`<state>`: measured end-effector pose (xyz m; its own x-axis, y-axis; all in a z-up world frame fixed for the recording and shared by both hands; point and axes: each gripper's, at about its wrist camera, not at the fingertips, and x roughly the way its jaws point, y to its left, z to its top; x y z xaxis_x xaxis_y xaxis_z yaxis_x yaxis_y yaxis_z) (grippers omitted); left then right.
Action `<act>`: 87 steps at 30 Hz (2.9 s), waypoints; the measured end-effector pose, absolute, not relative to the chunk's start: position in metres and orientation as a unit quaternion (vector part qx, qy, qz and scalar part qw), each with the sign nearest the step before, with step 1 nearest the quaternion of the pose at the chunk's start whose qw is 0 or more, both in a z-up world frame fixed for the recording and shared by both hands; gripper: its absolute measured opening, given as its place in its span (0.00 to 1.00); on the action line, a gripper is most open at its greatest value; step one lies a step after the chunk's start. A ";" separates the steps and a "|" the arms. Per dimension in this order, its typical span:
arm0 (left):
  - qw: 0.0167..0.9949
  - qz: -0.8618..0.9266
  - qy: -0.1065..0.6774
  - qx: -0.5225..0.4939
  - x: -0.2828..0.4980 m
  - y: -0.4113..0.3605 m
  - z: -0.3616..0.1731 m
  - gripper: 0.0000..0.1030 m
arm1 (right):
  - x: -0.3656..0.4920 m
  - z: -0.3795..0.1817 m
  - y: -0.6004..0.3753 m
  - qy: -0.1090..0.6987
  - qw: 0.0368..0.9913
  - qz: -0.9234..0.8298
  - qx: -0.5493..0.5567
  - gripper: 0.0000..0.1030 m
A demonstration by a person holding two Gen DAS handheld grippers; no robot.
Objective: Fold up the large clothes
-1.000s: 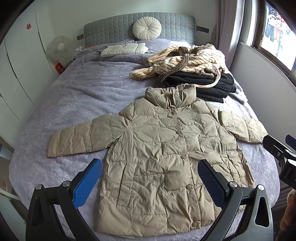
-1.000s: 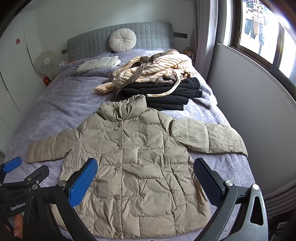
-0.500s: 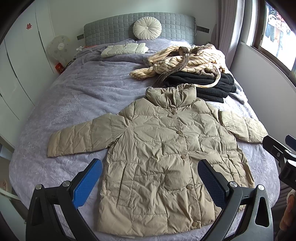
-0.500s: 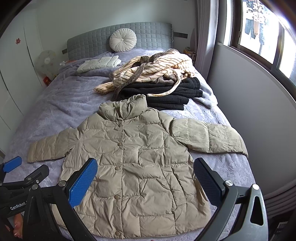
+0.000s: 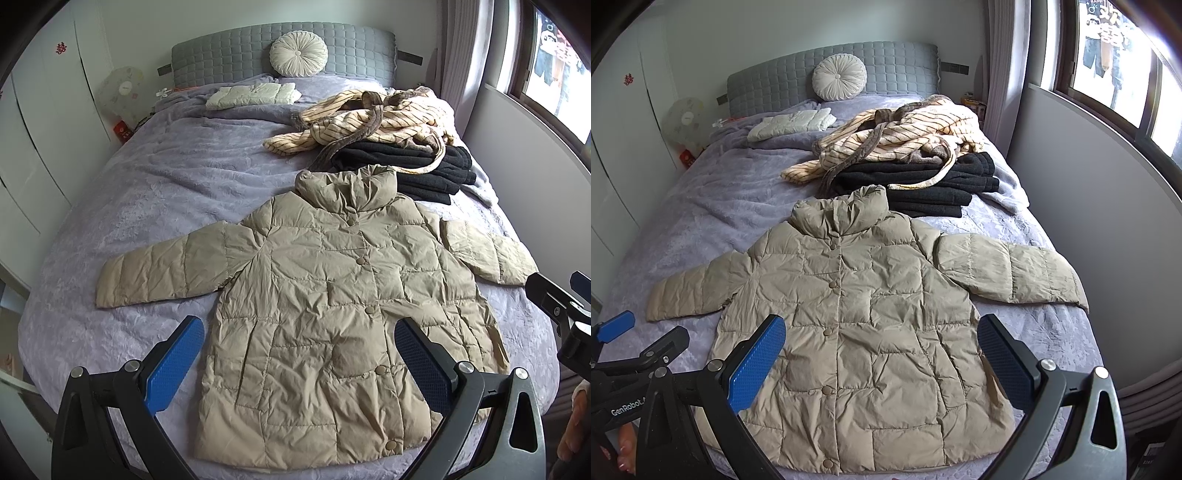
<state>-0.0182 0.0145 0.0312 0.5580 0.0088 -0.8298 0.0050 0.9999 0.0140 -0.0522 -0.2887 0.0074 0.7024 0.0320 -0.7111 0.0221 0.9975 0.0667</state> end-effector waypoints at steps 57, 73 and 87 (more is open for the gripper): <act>0.881 -0.001 0.472 0.006 -0.015 0.014 0.033 1.00 | -0.047 0.008 -0.291 0.393 0.919 0.004 0.032 1.00; 0.849 0.010 0.526 -0.054 -0.008 0.079 -0.002 1.00 | -0.024 -0.032 -0.240 0.480 0.875 0.041 0.038 1.00; 0.814 0.092 0.550 -0.161 0.053 0.257 -0.123 1.00 | 0.038 -0.108 -0.110 0.559 0.819 0.125 0.026 1.00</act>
